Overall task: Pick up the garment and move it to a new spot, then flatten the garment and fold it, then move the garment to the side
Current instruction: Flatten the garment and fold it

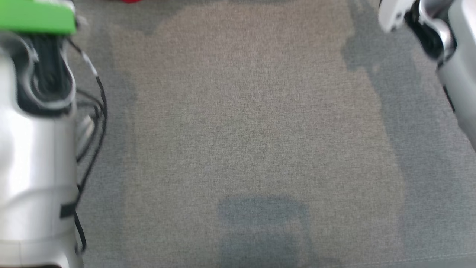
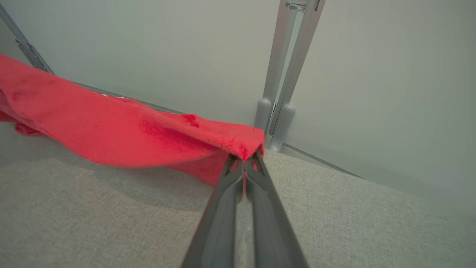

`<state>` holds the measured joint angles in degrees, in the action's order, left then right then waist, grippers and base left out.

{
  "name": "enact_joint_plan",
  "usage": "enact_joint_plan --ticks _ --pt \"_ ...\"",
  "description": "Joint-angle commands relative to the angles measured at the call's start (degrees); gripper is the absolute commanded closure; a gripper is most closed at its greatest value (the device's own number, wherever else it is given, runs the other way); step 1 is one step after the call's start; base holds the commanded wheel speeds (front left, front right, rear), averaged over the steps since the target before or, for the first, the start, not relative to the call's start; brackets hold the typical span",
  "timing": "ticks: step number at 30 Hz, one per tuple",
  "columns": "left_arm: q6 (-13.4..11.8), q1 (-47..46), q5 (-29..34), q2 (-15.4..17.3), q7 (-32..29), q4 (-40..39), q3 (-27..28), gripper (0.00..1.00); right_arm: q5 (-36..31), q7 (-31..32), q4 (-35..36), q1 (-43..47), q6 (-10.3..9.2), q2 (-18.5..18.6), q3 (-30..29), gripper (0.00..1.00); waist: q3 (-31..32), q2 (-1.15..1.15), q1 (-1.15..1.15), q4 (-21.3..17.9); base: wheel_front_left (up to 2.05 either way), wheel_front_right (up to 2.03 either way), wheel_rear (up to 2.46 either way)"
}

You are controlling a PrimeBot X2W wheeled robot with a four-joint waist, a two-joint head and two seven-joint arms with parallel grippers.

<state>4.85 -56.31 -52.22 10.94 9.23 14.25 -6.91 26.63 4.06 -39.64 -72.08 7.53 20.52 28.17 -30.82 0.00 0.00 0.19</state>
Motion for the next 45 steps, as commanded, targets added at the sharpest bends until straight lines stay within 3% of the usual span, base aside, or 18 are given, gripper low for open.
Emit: enact_joint_plan --ticks 1,5,11,14,23,34,45 --pt "-1.2 5.0 -0.9 -0.1 -1.2 -1.7 0.0 1.0 4.0 4.3 3.8 4.4 -0.09 2.2 1.6 1.0 5.6 0.0 0.0 0.9 0.0 0.0 0.0" --pt "-4.2 16.2 -3.0 -0.4 -3.0 -5.8 0.3 1.0 10.3 11.6 12.3 13.9 -0.09 7.0 2.7 1.0 9.2 0.0 0.0 1.3 0.0 0.0 0.0" --pt "-8.3 32.7 -4.6 -1.9 -3.1 -11.6 1.1 1.0 13.4 17.4 18.4 27.4 -0.08 10.0 0.0 1.0 13.7 0.0 0.0 2.4 0.0 0.0 0.0" --pt "-9.9 40.9 -4.7 -3.6 -1.7 -12.5 0.5 1.0 12.9 19.7 18.1 35.3 -0.08 8.8 -3.7 1.0 16.5 0.0 0.0 3.4 0.0 0.0 0.0" --pt "-12.3 52.6 -3.8 -5.7 0.8 -11.6 -2.1 1.0 10.3 26.6 21.7 48.5 -0.09 4.8 -10.5 1.0 21.2 0.0 0.0 4.1 0.0 0.0 0.0" --pt "-15.5 62.9 -4.1 -5.0 -1.0 -14.9 -2.9 1.0 6.4 30.3 26.6 58.0 -0.08 1.4 -17.0 1.0 23.7 0.0 0.0 4.2 0.0 0.0 0.0" --pt "-19.1 73.9 -4.2 -2.3 -6.7 -22.5 -5.8 1.0 3.9 34.7 33.5 66.7 -0.08 1.3 -21.2 1.0 24.2 0.0 0.0 4.6 0.0 0.0 0.0"
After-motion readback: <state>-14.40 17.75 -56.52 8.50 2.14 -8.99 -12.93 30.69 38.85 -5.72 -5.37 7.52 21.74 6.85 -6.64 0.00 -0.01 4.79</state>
